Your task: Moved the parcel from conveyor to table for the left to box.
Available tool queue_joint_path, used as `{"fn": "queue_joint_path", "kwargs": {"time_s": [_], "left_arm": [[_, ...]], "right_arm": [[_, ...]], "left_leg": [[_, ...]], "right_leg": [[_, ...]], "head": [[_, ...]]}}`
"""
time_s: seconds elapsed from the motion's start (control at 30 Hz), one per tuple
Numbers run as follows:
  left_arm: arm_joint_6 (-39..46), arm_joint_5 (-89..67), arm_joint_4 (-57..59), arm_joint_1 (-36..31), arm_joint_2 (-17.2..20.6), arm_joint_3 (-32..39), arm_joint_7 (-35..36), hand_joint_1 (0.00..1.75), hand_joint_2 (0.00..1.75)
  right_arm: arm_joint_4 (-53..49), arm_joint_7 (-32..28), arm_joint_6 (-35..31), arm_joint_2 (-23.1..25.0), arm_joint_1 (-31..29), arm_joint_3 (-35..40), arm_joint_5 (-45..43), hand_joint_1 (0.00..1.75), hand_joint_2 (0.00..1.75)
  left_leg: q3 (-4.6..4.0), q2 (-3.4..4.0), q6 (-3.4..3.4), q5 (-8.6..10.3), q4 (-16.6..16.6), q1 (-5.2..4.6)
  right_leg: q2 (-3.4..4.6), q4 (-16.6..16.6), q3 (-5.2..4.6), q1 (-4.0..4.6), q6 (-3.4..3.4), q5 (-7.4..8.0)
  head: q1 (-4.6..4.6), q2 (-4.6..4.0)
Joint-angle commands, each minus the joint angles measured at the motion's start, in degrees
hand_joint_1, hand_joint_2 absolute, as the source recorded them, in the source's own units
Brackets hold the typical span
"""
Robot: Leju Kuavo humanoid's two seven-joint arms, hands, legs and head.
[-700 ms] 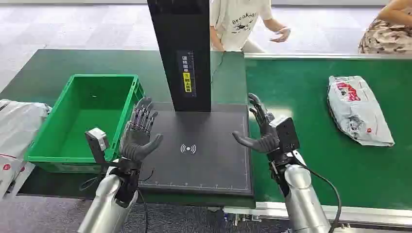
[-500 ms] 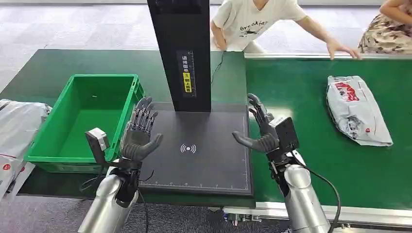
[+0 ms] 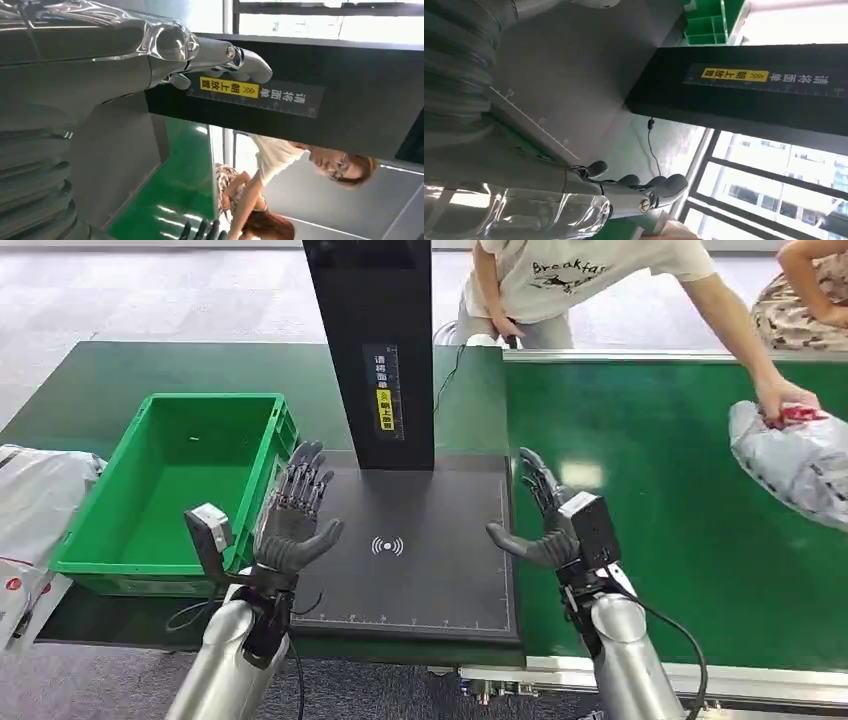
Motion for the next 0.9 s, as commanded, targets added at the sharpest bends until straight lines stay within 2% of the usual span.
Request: {"fn": "queue_joint_path", "kwargs": {"time_s": [0.03,0.4,0.9], "left_arm": [[-0.7,0.3,5.8,-3.6,-0.2,-0.1,-0.2,0.00,1.75],[-0.6,0.2,4.6,-3.6,-0.7,0.0,0.0,0.00,1.75],[-0.5,-0.1,5.3,-4.5,-0.1,0.4,0.2,0.00,1.75]], "right_arm": [[0.8,0.1,-0.5,-2.0,0.1,-1.1,0.0,0.00,1.75],[-0.6,0.2,-0.7,-2.1,1.0,-1.6,-0.1,0.00,1.75],[2.5,-1.0,-3.6,-3.4,-3.4,-2.0,2.6,0.00,1.75]], "left_leg": [[0.17,-0.14,0.02,0.02,-0.1,0.01],[0.23,-0.12,0.03,0.00,-0.1,0.00],[0.10,-0.01,0.03,0.00,0.0,-0.01]], "right_leg": [[-0.13,-0.1,0.23,0.01,0.01,-0.02],[-0.10,-0.2,0.30,0.02,0.01,-0.03],[0.00,0.0,0.12,-0.01,0.01,0.00]], "head": [[0.00,0.00],[0.00,0.00],[0.00,0.00]]}}
